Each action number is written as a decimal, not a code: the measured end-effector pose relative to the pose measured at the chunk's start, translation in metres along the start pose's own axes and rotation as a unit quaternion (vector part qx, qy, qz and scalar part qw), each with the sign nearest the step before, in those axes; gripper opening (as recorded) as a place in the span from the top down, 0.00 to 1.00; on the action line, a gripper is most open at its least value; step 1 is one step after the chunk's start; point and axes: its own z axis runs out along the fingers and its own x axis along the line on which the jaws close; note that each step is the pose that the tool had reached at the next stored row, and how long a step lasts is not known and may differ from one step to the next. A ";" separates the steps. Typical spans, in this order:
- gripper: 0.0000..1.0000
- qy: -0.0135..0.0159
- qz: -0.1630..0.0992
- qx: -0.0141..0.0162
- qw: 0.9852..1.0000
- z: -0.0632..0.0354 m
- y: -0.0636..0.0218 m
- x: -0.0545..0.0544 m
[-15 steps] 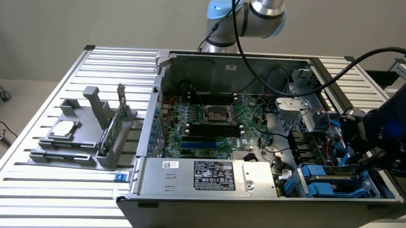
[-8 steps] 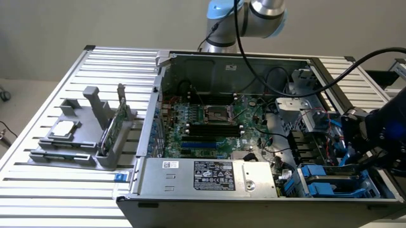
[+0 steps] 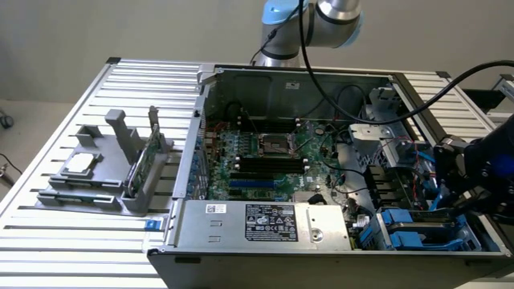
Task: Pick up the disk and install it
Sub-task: 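Insert the first disk wire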
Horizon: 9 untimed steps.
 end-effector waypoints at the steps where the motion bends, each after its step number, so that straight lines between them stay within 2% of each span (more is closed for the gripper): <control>1: 0.75 0.001 0.001 0.000 1.000 0.0001 0.0000 0.000; 9: 0.75 0.005 0.007 0.000 1.000 0.0006 0.0005 -0.002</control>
